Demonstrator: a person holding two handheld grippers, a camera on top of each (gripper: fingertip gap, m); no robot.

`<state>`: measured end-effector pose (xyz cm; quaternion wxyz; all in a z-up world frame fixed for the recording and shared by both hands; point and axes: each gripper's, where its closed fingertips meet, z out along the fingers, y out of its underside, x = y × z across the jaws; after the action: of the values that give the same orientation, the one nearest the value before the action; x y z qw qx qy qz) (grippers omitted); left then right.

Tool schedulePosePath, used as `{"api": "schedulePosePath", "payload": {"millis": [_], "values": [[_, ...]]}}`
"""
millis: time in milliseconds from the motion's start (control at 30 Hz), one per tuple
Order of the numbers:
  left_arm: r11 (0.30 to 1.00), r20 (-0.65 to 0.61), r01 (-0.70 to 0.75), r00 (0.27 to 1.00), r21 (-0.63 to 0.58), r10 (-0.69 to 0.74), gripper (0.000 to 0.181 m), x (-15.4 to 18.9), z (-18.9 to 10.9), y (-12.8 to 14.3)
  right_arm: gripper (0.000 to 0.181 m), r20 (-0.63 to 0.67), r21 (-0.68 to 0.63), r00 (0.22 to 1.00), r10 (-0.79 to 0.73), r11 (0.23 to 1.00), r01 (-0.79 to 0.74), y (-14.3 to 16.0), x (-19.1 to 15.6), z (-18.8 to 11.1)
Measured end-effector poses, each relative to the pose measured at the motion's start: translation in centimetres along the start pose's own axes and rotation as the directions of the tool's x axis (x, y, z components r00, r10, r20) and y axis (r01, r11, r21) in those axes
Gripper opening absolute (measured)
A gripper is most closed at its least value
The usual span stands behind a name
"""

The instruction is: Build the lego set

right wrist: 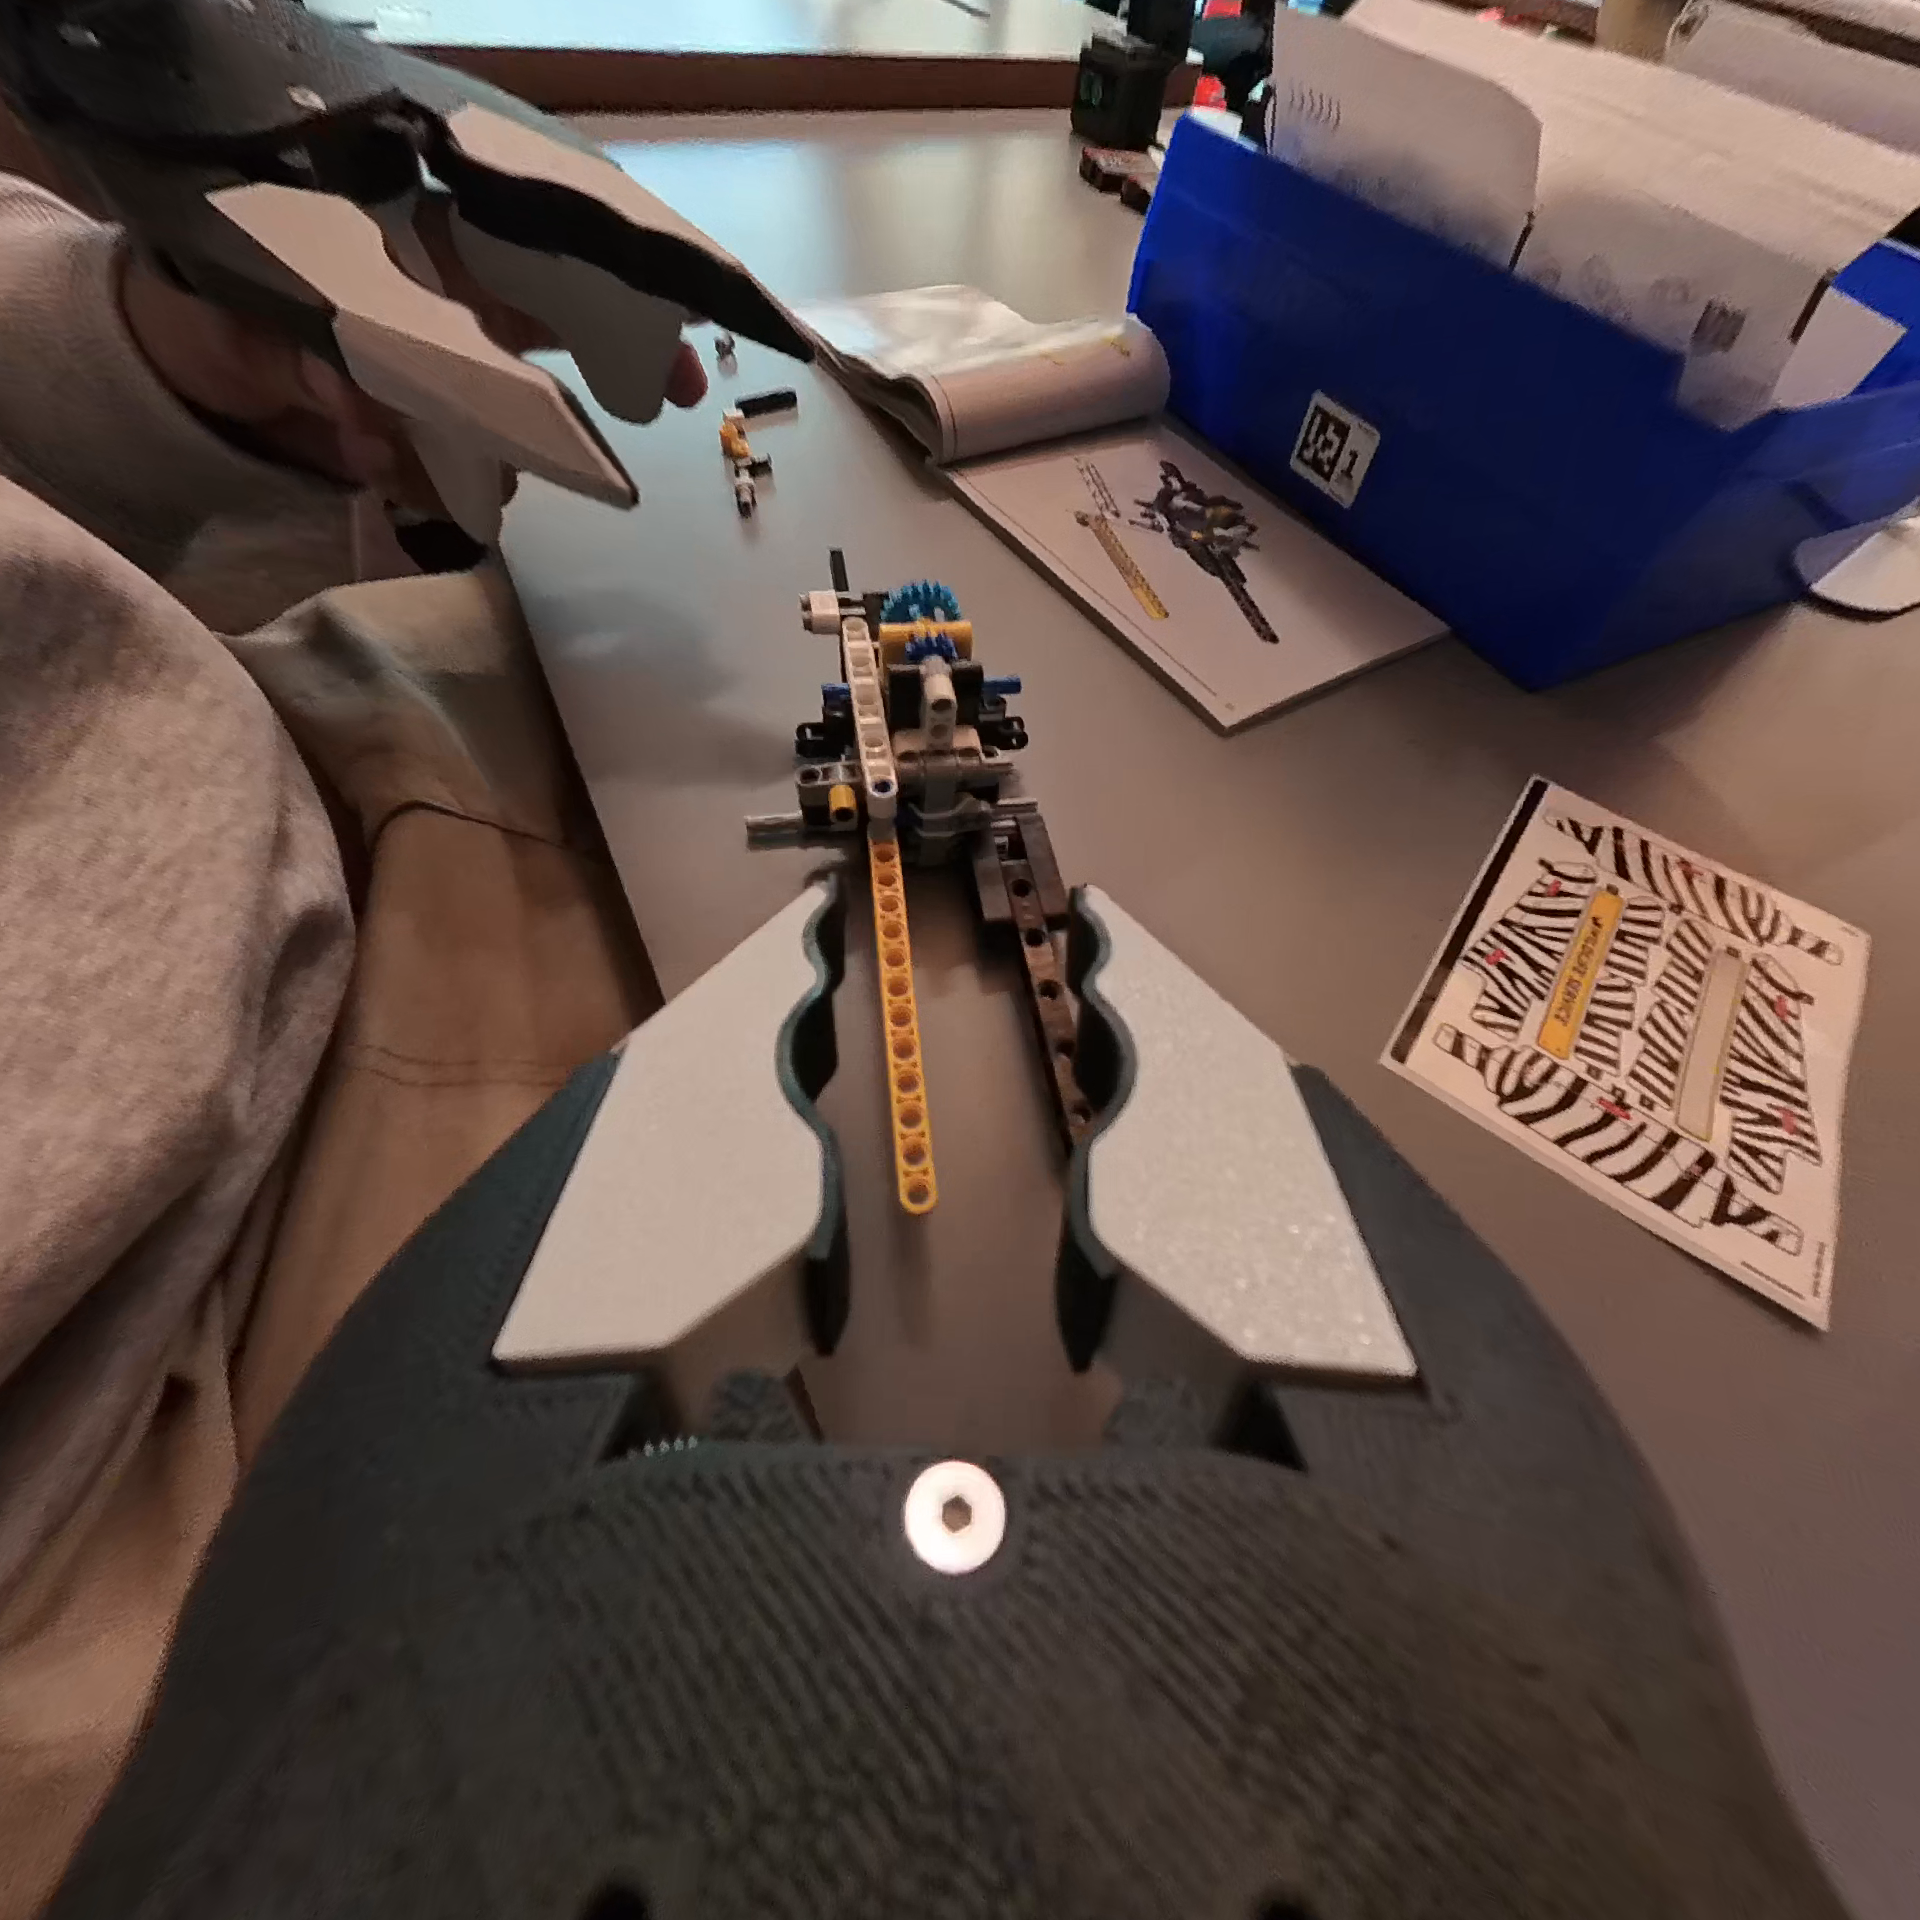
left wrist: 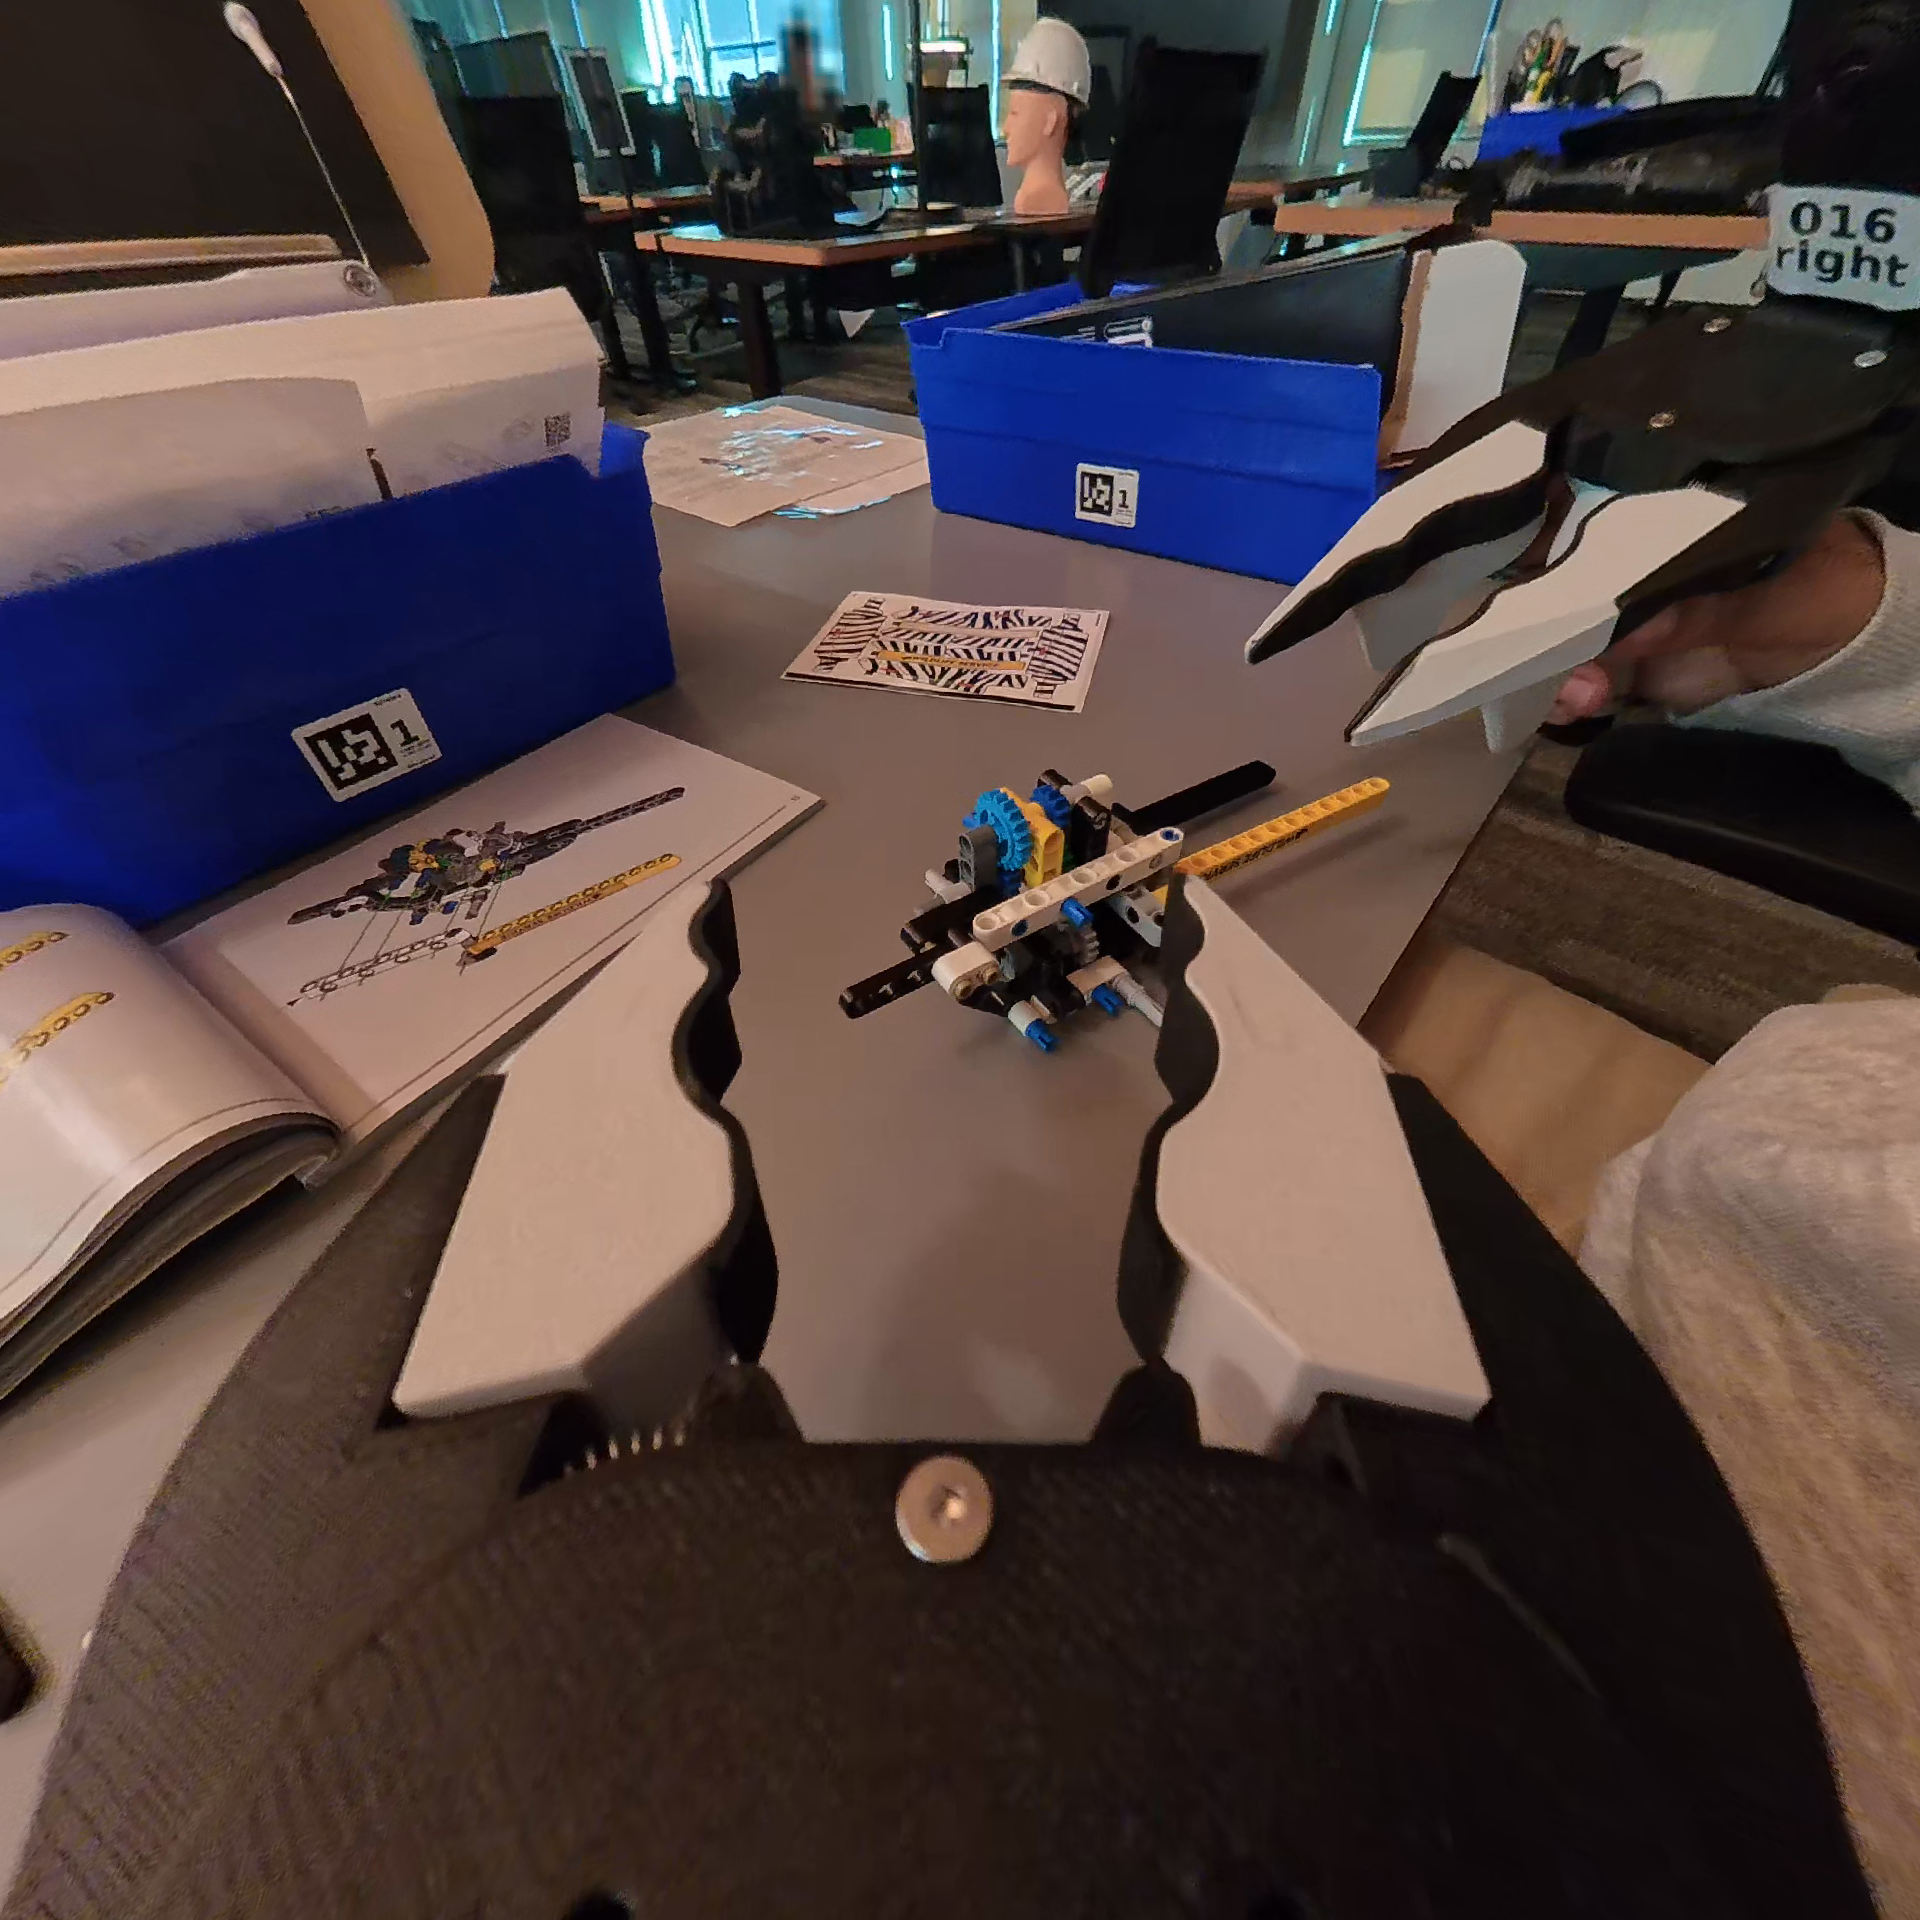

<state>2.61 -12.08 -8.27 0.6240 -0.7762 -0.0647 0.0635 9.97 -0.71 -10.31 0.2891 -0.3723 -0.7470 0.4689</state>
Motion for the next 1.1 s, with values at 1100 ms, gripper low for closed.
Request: {"api": "schedulePosePath", "payload": {"millis": [1100], "values": [[1.0, -0.004, 0.014, 1.0, -0.014, -0.014, 0.08, -0.41, 0.45, 0.59, 0.043, 0.013, 0.0, 0.999, 0.036, 0.999, -0.036, 0.17, 0.31, 0.32]]}}
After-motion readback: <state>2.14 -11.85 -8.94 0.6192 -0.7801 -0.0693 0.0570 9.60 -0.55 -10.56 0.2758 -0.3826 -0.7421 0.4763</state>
